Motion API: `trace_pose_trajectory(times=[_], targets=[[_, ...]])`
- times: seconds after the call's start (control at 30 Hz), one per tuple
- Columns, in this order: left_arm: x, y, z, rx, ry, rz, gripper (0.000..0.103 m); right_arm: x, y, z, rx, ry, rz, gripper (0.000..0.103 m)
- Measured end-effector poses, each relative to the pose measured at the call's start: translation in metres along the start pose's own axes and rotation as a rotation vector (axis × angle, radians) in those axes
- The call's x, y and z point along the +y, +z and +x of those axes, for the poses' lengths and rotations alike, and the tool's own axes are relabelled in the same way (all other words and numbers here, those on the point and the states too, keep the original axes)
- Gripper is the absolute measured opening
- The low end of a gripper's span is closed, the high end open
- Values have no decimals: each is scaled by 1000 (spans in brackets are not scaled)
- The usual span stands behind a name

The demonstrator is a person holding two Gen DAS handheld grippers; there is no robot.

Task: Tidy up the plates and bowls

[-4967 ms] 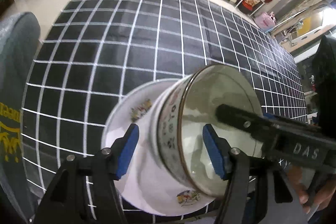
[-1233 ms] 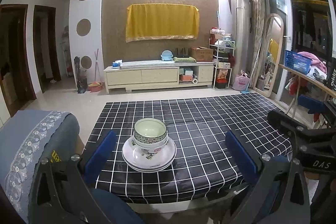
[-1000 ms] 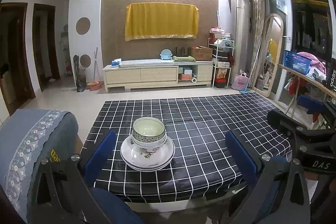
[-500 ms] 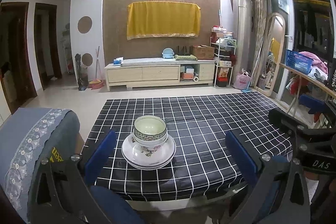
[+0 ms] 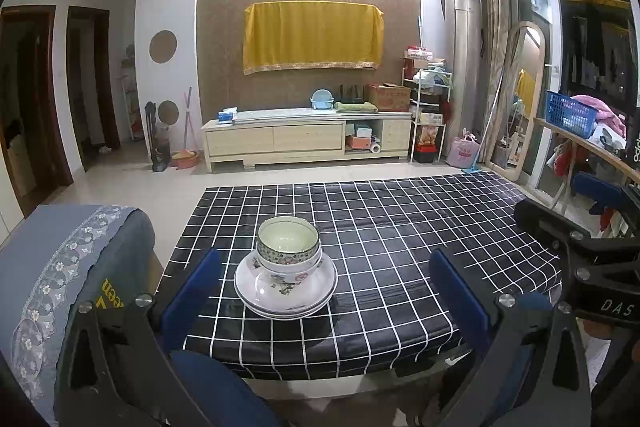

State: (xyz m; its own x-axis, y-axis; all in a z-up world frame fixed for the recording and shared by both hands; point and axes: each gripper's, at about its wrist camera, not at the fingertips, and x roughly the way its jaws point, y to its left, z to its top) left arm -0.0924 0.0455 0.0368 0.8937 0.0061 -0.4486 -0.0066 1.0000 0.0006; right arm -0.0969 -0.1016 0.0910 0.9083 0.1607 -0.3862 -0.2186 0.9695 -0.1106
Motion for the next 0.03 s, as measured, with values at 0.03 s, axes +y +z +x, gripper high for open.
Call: trace_pose_trajectory(times=[0.03], targets=[[-1, -1, 0, -1, -1, -1, 103, 0, 0, 0, 0, 1, 2, 103]])
